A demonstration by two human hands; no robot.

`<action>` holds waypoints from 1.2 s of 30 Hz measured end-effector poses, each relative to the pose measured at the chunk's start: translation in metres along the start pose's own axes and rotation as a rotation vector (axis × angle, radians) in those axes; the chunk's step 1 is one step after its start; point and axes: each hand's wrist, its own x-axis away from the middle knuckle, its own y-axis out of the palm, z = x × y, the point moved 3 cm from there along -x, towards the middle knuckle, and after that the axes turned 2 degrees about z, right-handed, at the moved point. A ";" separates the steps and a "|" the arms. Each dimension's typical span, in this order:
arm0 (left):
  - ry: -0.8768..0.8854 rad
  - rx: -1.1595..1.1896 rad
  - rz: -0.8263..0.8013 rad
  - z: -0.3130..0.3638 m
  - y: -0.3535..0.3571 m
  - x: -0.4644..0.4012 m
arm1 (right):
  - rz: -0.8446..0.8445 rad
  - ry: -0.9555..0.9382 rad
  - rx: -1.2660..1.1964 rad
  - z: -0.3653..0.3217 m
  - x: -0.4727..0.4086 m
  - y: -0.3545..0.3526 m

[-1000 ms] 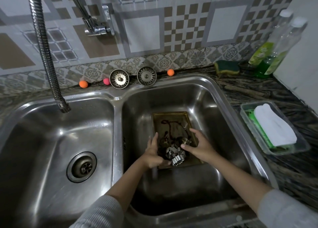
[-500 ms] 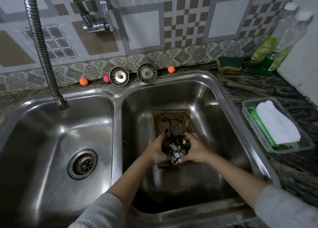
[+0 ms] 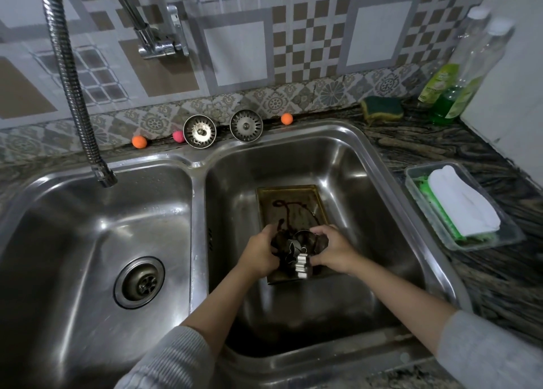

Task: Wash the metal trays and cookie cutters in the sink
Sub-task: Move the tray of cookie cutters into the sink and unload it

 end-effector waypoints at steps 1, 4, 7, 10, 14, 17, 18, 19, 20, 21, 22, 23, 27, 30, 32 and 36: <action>0.004 0.010 0.006 0.000 0.000 0.000 | 0.008 -0.002 0.000 -0.001 0.003 -0.001; 0.032 -0.005 0.010 0.002 0.001 0.002 | 0.015 -0.003 0.009 -0.005 0.012 -0.002; 0.053 -0.096 -0.009 0.003 0.003 0.001 | 0.007 0.007 0.070 -0.008 0.019 -0.001; 0.022 -0.138 -0.048 0.001 0.005 0.000 | -0.017 0.026 0.049 -0.005 0.020 0.000; -0.002 -0.142 -0.089 -0.003 0.008 -0.002 | -0.056 0.043 0.046 -0.002 0.020 0.000; 0.002 -0.127 -0.076 -0.007 0.009 -0.004 | -0.071 0.060 0.022 0.001 0.017 0.001; 0.014 -0.125 -0.074 -0.008 0.010 -0.003 | -0.078 0.062 0.016 0.002 0.016 0.002; 0.027 -0.126 -0.076 -0.009 0.012 -0.003 | -0.081 0.056 0.015 0.003 0.015 0.003; 0.041 -0.136 -0.080 -0.010 0.013 -0.003 | -0.082 0.049 0.013 0.004 0.015 0.003; 0.052 -0.153 -0.080 -0.011 0.014 -0.003 | -0.080 0.044 0.005 0.005 0.014 0.004; 0.062 -0.171 -0.075 -0.012 0.015 -0.003 | -0.081 0.042 -0.008 0.006 0.014 0.005; 0.072 -0.182 -0.065 -0.013 0.015 -0.003 | -0.086 0.037 -0.019 0.006 0.013 0.005; 0.103 -0.176 -0.026 -0.014 0.017 -0.004 | -0.108 -0.025 -0.034 0.014 0.008 0.007; 0.130 -0.144 -0.012 -0.012 0.015 -0.002 | -0.119 -0.042 0.000 0.016 0.009 0.006; 0.145 -0.116 0.008 -0.009 0.012 -0.001 | -0.102 -0.060 -0.007 0.011 0.012 0.002; 0.182 -0.098 0.019 -0.003 0.006 0.009 | -0.116 -0.084 -0.018 0.001 0.024 -0.009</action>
